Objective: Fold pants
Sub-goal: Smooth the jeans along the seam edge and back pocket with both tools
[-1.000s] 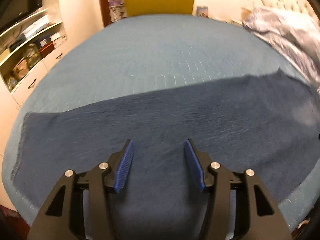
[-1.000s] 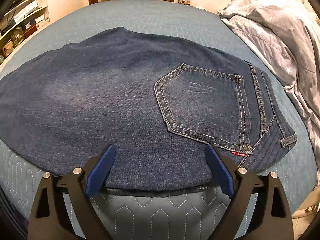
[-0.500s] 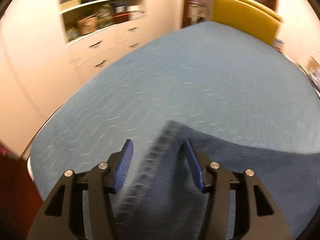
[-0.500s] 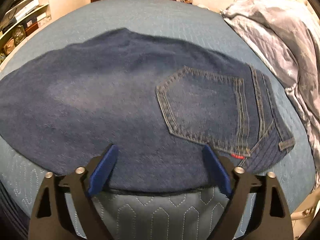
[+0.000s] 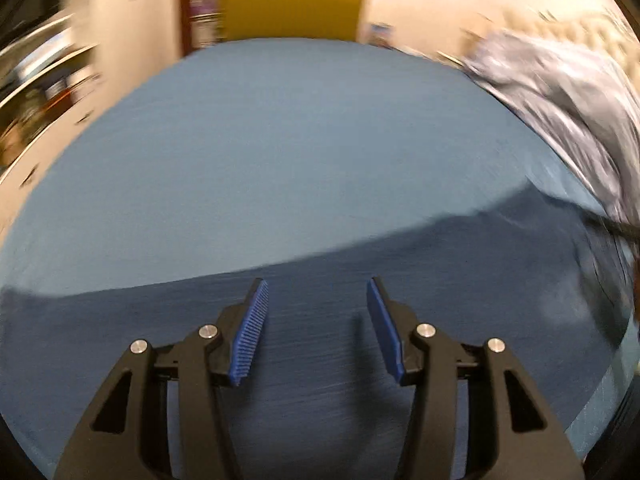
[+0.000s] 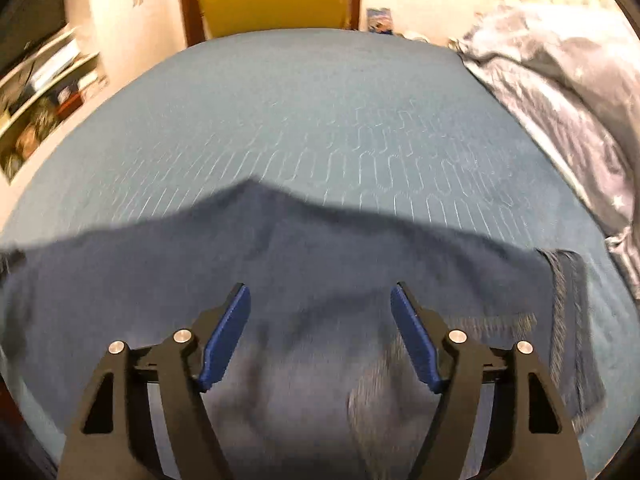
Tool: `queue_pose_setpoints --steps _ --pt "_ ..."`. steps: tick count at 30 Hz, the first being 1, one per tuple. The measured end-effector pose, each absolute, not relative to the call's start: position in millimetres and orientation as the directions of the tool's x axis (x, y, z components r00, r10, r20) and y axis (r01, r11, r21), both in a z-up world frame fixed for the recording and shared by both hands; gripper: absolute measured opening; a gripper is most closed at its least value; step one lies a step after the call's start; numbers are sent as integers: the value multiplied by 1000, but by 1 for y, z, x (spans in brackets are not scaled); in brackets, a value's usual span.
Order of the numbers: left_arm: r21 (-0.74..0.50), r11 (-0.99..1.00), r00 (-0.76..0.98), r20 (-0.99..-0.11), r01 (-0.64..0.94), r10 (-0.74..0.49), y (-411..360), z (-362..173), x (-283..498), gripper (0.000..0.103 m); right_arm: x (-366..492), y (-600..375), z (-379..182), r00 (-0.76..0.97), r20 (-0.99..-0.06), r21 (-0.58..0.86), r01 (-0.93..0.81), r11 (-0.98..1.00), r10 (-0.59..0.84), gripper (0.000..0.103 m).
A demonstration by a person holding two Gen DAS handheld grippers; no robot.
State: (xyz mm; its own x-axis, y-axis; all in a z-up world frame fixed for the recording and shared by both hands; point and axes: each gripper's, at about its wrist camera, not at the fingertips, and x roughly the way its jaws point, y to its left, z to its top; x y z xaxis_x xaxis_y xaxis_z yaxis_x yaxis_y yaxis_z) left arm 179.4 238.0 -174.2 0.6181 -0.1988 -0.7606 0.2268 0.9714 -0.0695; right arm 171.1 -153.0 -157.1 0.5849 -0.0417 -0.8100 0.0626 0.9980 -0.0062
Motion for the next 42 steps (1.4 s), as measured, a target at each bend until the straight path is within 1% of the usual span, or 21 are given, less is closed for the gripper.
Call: queue_pose_setpoints --steps 3,5,6,7,10,11,12,14,16,18,20,23,26,28,29,31,33,35,38,40,42 --pt "-21 939 576 -785 343 -229 190 -194 192 51 201 -168 -167 565 -824 -1 57 998 -33 61" --pt "86 933 584 -799 348 -145 165 -209 181 54 215 -174 -180 540 -838 -54 51 997 -73 58" --pt "64 943 584 -798 326 -148 168 -210 187 54 223 -182 -186 528 -844 -70 66 995 -95 56" --pt "35 956 582 -800 293 -149 176 -208 193 54 226 -190 -189 523 -846 -67 88 994 -103 56" --pt "47 990 598 -800 131 -41 211 -206 209 54 236 -212 -197 519 -847 -48 135 990 -112 55" --pt "29 997 592 -806 75 -21 224 -206 212 51 238 -213 -200 523 -842 -66 141 988 -131 56" --pt "6 998 595 -803 55 -28 228 -204 213 50 237 -214 -201 531 -835 -78 145 986 -144 56" --pt "-58 993 617 -780 98 -107 222 -190 204 50 236 -219 -197 550 -822 -58 177 982 -148 56" --pt "-78 982 628 -759 174 -171 198 -180 193 52 228 -222 -188 580 -804 -7 208 978 -130 56" --pt "-79 971 615 -761 226 -205 168 -182 187 52 212 -209 -176 609 -790 36 162 986 -71 56" --pt "-78 965 591 -777 249 -215 154 -186 187 52 191 -187 -170 625 -780 23 77 997 -30 57" --pt "-67 968 553 -810 242 -194 151 -206 180 52 169 -166 -180 583 -812 -28 25 999 -37 57" --pt "9 976 567 -815 216 -118 155 -215 162 54 166 -169 -200 538 -838 -77 44 996 -89 57" --pt "47 990 576 -816 134 -39 177 -214 158 54 165 -177 -203 537 -839 -67 55 996 -86 58" --pt "30 995 582 -812 96 -32 189 -211 155 53 166 -176 -202 533 -840 -80 64 995 -102 59" --pt "7 997 588 -808 79 -41 196 -205 148 50 160 -174 -196 529 -834 -118 108 987 -158 64" --pt "-17 991 602 -793 133 -95 187 -197 136 51 149 -174 -187 556 -826 -35 108 994 -90 64" --pt "-47 982 589 -795 184 -149 170 -197 127 51 141 -171 -186 549 -832 -23 107 994 -78 65" --pt "-8 988 555 -826 154 -94 169 -210 116 51 118 -160 -185 549 -828 -56 131 990 -119 65" --pt "-32 992 562 -822 122 -96 173 -216 111 54 105 -151 -186 545 -825 -95 124 988 -147 65" --pt "-4 994 575 -816 109 -66 177 -218 107 55 93 -146 -186 546 -824 -98 125 987 -151 65"
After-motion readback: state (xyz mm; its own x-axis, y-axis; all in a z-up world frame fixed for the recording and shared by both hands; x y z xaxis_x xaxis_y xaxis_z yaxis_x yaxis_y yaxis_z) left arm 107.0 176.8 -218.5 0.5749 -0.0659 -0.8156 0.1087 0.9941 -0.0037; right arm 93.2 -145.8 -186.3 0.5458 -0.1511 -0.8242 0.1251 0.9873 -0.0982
